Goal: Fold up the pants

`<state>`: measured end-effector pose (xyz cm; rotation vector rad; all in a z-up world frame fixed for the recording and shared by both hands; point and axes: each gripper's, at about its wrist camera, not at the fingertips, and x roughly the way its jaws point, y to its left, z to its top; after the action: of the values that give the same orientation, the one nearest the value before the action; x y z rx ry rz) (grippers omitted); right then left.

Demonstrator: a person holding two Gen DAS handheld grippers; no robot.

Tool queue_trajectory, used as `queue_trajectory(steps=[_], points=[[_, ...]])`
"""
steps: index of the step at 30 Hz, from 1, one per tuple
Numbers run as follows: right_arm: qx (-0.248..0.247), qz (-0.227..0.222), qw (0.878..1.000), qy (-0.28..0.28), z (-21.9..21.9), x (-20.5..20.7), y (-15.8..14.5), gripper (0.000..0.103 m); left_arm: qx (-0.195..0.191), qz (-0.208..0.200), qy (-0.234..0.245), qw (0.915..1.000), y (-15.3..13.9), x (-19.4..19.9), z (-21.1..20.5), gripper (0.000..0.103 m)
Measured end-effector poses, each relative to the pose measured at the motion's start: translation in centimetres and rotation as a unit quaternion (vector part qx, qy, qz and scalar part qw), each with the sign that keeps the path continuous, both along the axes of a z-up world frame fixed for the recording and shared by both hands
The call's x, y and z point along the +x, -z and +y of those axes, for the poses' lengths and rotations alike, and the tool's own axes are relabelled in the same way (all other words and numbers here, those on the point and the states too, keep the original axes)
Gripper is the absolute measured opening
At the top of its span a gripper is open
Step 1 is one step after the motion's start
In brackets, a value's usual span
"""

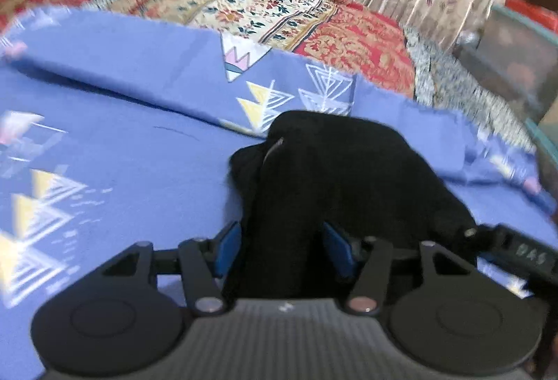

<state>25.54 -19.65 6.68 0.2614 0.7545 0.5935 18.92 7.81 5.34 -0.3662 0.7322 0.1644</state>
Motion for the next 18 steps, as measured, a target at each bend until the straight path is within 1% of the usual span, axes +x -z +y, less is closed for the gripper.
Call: queue_trajectory(steps=[2,4,6,11,12,14,15,18], points=[[-0.008,-0.008,1.000,0.006,-1.7,-3.0,-0.3,0.074,0.026,0.007,0.003,0.9996,-0.9,-2.5,-1.3,0.060],[-0.013,-0.004,1.000,0.007,-2.5,-4.9,0.2,0.076,0.049,0.016,0.005,0.9986,-1.3,-5.1,-2.8,0.066],[-0.023,0.007,1.000,0.004,-3.5,-7.6,0.6,0.077,0.068,0.026,0.009,0.9973,-1.4,-7.6,-4.2,0.067],[-0.049,0.030,0.998,-0.003,-5.7,-13.9,1.2,0.080,0.084,0.052,0.013,0.9950,-1.1,-13.3,-7.2,0.074],[-0.054,0.033,0.998,-0.001,-5.4,-14.5,1.2,0.080,0.087,0.057,0.013,0.9945,-1.0,-14.4,-7.7,0.076],[-0.065,0.031,0.997,0.004,-6.3,-16.6,1.1,0.082,0.091,0.063,0.017,0.9937,-0.7,-16.1,-8.6,0.080],[-0.066,0.031,0.997,0.008,-6.3,-17.3,1.0,0.084,0.096,0.068,0.019,0.9929,-0.4,-17.0,-9.2,0.082],[-0.064,0.036,0.997,0.011,-6.7,-19.4,1.1,0.087,0.103,0.084,0.022,0.9909,0.5,-18.9,-10.3,0.082]])
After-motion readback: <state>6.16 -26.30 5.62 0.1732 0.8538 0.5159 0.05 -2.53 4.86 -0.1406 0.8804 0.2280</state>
